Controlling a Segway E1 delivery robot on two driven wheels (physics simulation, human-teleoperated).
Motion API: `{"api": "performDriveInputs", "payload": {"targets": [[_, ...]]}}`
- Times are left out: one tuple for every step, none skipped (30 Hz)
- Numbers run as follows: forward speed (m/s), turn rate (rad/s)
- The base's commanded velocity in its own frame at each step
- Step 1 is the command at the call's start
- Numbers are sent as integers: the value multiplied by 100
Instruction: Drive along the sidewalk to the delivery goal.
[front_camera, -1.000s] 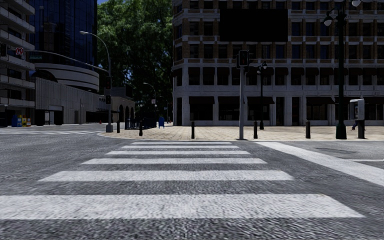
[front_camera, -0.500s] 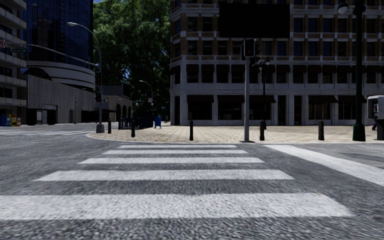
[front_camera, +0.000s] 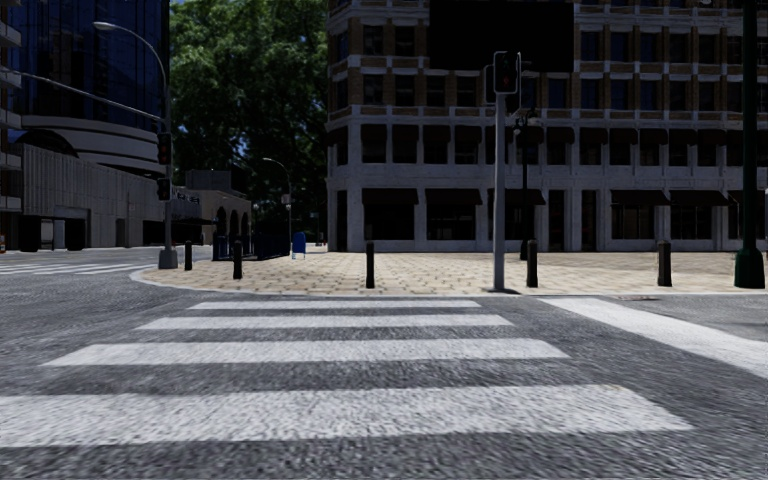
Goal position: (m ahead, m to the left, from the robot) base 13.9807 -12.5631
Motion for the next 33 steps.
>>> {"api": "performDriveInputs", "payload": {"targets": [[200, -20], [200, -20], [200, -20], [200, -20], [200, -20], [200, -20], [200, -20], [200, -20], [200, -20], [200, -20], [200, -20], [200, -20], [200, -20], [200, -20], [200, -20], [200, -20], [200, -20], [200, -20], [200, -20], [200, -20], [200, -20], [200, -20], [200, -20], [200, -20], [200, -24], [200, -33], [200, -37], [200, -37], [200, -37], [200, -38], [200, -38], [200, -38], [200, -38]]}}
